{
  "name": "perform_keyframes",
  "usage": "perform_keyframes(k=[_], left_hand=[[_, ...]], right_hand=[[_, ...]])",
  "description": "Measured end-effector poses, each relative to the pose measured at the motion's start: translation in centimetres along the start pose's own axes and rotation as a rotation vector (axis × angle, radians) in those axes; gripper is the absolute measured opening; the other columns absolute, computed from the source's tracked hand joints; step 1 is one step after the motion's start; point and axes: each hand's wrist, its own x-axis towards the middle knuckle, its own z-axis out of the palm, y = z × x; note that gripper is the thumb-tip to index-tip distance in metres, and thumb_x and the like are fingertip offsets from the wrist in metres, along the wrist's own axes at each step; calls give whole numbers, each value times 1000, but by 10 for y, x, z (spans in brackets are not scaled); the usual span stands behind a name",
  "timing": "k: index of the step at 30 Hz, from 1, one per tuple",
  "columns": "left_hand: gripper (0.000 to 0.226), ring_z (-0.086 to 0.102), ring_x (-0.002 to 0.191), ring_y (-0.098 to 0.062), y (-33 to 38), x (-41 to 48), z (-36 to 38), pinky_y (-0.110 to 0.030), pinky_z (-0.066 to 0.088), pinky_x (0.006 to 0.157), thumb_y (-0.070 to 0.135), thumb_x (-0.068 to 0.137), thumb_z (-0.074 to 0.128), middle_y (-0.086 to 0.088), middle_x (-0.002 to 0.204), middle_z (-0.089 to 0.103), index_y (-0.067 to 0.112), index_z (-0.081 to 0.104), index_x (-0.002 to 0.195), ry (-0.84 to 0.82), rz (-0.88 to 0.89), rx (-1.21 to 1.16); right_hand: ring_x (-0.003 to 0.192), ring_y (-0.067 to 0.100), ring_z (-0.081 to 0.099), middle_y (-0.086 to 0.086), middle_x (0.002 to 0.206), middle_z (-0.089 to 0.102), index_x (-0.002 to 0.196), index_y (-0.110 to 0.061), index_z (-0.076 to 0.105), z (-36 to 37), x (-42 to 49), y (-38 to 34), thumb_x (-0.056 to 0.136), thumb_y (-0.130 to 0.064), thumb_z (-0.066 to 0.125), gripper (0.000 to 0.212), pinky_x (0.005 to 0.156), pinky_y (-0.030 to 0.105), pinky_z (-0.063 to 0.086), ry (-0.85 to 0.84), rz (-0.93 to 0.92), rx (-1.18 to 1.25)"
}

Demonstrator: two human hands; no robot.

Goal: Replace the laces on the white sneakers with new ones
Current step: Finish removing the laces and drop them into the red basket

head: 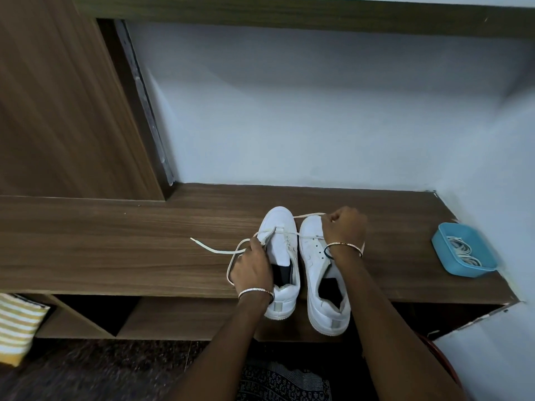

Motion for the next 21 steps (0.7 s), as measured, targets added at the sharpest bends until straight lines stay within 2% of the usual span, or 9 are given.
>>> perform_keyframes(k=[3, 6, 8, 10, 12, 15, 16, 19, 21], left_hand=[[15, 71, 80, -34, -1, 0, 2, -34, 38, 56, 20, 103, 42, -8, 87, 72, 12, 52, 109, 32, 12, -8], [17, 70, 85, -34, -2, 1, 4, -35, 42, 59, 19, 103, 37, -8, 93, 71, 13, 50, 111, 11, 28, -16], [19, 69, 89, -35, -4, 3, 3, -37, 45, 63, 22, 104, 36, -9, 97, 71, 14, 49, 115, 2, 36, -30], [24, 67, 90, -35, -7, 5, 1, -38, 46, 66, 31, 104, 37, -9, 100, 69, 16, 51, 117, 13, 91, -60], [36, 65, 90, -35, -11, 6, -5, -38, 43, 67, 43, 104, 34, -8, 100, 68, 17, 56, 112, 15, 163, -116], [56, 63, 93, -38, -18, 20, -17, -40, 45, 73, 51, 104, 25, -12, 95, 71, 14, 66, 97, -37, 77, -326], [53, 63, 93, -39, -19, 28, -19, -42, 47, 75, 48, 105, 28, -13, 94, 72, 14, 67, 96, -42, 61, -363], [19, 64, 95, -37, -14, 55, -16, -40, 50, 75, 30, 99, 47, -9, 98, 72, 20, 64, 102, -80, 134, -282], [18, 64, 101, -34, -5, 69, -14, -38, 51, 79, 24, 94, 55, -6, 107, 70, 23, 67, 108, -149, 173, -198]], right_hand=[[88, 34, 63, 4, 83, 70, 71, -20, 68, -7, -11, -3, 70, -23, 56, 12, 79, 42, 53, -19, -26, 41], [89, 29, 63, 4, 86, 70, 80, -13, 69, -1, -33, -14, 76, -9, 63, 8, 77, 40, 51, -62, -177, 143], [89, 25, 64, 3, 88, 70, 87, -13, 69, 9, -52, -22, 82, -19, 66, 9, 76, 34, 50, -206, -209, 119], [94, 26, 65, 5, 95, 71, 96, -12, 68, 21, -66, -24, 86, -33, 64, 24, 78, 34, 51, -312, -198, 4], [100, 30, 64, 8, 102, 70, 101, -11, 66, 33, -75, -21, 90, -33, 60, 25, 81, 35, 50, -306, -211, -100], [104, 30, 63, 8, 106, 70, 107, -12, 68, 42, -82, -14, 91, -23, 57, 21, 82, 36, 47, -223, -177, -106], [103, 30, 63, 8, 105, 70, 107, -12, 68, 44, -82, -12, 92, -22, 56, 21, 82, 36, 47, -195, -176, -119], [99, 30, 64, 9, 102, 70, 105, -11, 68, 48, -87, -11, 96, -19, 53, 19, 80, 36, 47, -145, -173, -154], [95, 31, 65, 11, 97, 70, 101, -10, 70, 50, -88, -13, 95, -16, 54, 18, 77, 37, 48, -121, -172, -154]])
